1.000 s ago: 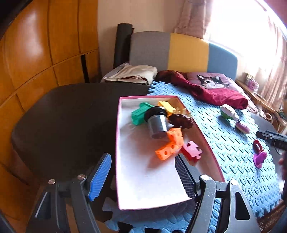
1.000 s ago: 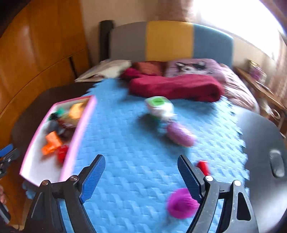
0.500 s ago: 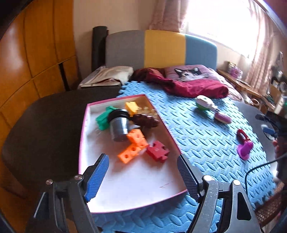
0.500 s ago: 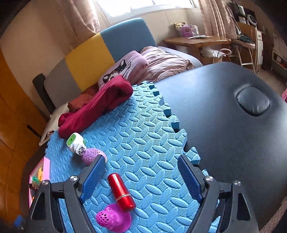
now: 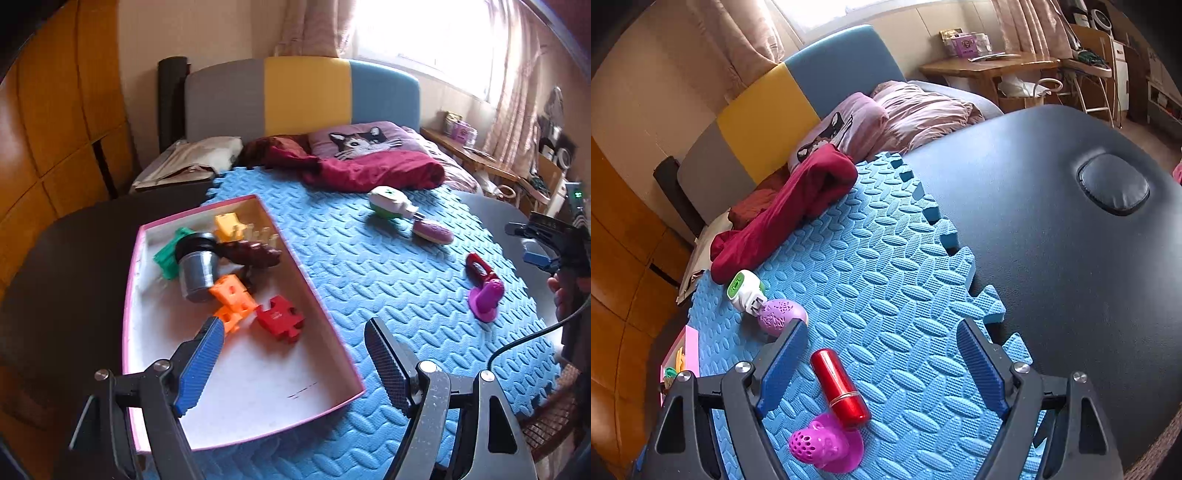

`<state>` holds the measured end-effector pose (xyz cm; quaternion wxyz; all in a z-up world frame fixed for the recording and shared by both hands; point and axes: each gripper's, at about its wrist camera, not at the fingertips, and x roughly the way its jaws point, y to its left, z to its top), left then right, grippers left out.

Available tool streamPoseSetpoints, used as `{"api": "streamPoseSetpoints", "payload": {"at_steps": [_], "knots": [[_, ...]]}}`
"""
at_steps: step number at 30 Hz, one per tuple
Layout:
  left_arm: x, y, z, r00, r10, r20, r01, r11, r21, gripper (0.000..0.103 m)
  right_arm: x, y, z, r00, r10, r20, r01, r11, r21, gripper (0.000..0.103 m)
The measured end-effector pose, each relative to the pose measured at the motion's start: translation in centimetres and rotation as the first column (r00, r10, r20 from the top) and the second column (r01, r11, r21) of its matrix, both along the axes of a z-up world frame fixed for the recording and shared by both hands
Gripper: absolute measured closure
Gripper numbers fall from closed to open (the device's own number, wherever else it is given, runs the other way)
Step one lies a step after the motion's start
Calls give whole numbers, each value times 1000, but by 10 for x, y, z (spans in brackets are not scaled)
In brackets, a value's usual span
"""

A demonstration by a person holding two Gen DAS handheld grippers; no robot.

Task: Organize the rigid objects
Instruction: 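Move both tools back over the remaining toys on the mat, then grasp the magenta dome piece with the left gripper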

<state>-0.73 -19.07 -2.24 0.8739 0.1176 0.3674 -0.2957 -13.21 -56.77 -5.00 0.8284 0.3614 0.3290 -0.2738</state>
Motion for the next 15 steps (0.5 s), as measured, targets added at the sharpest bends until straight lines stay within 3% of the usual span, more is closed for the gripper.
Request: {"api": "streamPoseSetpoints", "payload": {"at_steps": [9,15], "knots": [[-1,-63,-8,985,-170,-9,170,985,15,29,4,5,2,999,33,8,-33,999,-3,19],[-10,-110,-21,943,-329,-50,329,944,-2,34,-1,3,5,999,15,32,-15,1000,-5,19]]}}
